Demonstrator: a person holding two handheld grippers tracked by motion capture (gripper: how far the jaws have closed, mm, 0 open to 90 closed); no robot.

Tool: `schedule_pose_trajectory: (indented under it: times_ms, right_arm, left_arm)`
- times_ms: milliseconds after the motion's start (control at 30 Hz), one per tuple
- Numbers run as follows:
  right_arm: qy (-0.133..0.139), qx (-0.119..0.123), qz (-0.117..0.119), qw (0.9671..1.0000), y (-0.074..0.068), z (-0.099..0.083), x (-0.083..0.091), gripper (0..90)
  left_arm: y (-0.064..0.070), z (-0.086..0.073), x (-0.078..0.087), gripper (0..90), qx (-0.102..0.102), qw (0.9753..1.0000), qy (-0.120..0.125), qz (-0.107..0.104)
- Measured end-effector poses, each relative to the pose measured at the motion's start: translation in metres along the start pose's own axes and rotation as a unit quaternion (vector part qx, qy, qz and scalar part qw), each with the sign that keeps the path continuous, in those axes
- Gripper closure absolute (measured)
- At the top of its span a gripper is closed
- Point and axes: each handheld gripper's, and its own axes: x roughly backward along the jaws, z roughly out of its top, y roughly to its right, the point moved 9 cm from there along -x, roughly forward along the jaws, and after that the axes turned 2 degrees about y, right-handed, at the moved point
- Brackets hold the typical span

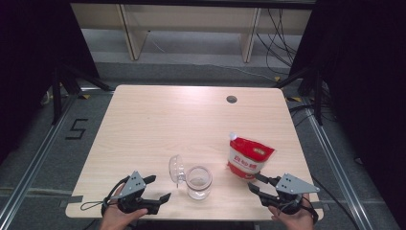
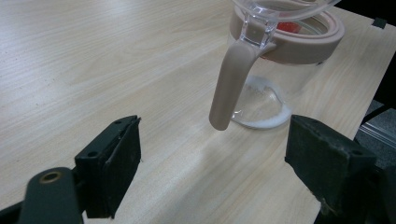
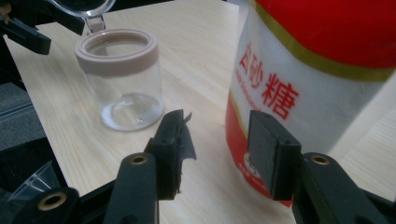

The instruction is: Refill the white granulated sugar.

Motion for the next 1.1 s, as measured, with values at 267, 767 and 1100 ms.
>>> schedule_pose_trajectory:
  times_ms: [267, 767, 1100]
  right_arm:
    - [-0.007, -0.047, -0.027, 0.9985, 0.009, -0.011, 0.007, 39.6]
    - [0.016, -0.053, -0.073, 0.9958, 0.042, -0.016, 0.004, 18.6]
    - [0.023, -0.057, -0.057, 0.9965, 0.039, -0.015, -0.012, 18.3]
  left_arm:
    - [0.002, 0.000, -0.002, 16.9, 0.014, 0.9999, 0.001, -0.005]
    - [0.006, -0.004, -0.006, 15.5, 0.007, 0.9997, -0.010, -0.020]
    - [0.007, -0.004, -0.007, 15.5, 0.004, 0.9998, -0.010, -0.019]
